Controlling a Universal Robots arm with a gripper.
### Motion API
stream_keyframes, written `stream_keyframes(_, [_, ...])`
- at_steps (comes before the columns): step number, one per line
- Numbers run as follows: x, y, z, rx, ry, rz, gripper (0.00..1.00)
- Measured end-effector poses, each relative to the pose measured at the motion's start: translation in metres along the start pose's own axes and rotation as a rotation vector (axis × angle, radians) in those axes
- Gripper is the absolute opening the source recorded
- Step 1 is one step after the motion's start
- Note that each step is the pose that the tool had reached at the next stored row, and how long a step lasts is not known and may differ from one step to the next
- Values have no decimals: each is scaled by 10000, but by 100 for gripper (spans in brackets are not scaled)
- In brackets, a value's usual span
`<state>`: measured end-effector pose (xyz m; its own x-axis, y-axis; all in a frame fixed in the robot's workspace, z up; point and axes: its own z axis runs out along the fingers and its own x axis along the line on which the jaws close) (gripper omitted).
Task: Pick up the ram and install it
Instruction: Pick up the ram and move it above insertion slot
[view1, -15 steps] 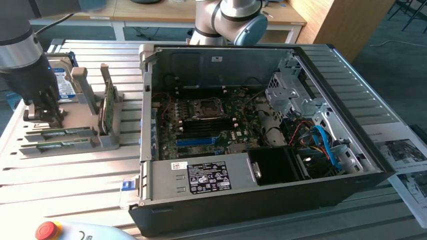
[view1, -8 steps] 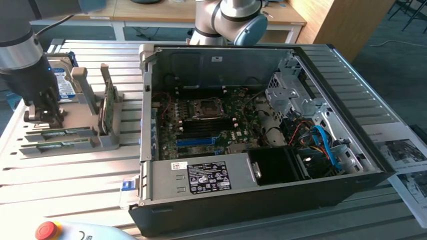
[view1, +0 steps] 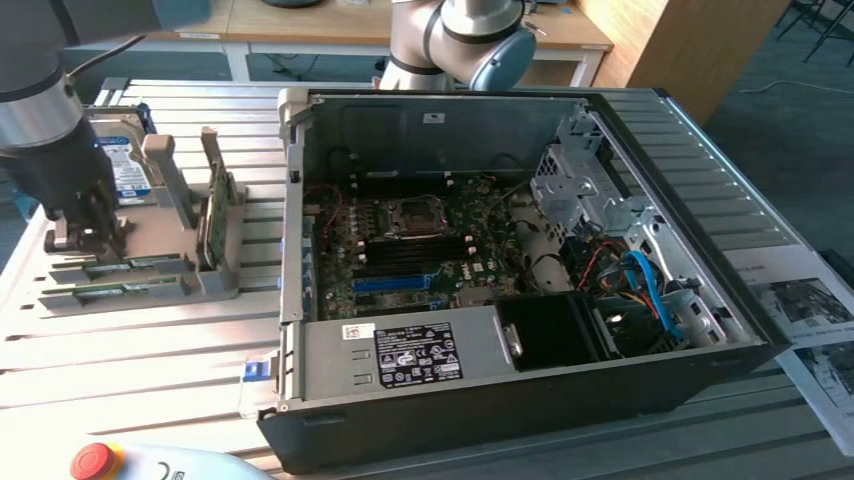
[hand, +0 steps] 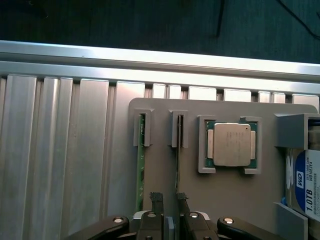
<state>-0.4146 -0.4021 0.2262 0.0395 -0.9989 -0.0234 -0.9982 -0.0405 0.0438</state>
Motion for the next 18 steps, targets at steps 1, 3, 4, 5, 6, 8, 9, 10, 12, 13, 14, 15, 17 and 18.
stream_keyframes(1, [11,0,1,0,0,1,24])
stream_keyframes(3, [33,1,3,-1,0,0,24])
stream_keyframes(4, [44,2,5,-1,0,0,24])
stream_keyframes(5, [54,2,6,-1,0,0,24])
stream_keyframes(6, [65,2,7,0,0,-1,24])
stream_keyframes(8, [85,4,10,0,0,1,24])
stream_keyframes(9, [94,3,12,0,0,1,24])
stream_keyframes(10, [103,4,13,0,0,0,24])
stream_keyframes(12, [120,4,15,-1,0,1,24])
stream_keyframes(13, [129,5,16,-1,0,0,24])
stream_keyframes(14, [137,5,17,-1,0,0,24])
stream_keyframes(15, [146,5,19,0,0,1,24])
stream_keyframes(17, [162,6,22,0,0,1,24])
stream_keyframes(18, [171,6,23,0,0,1,24])
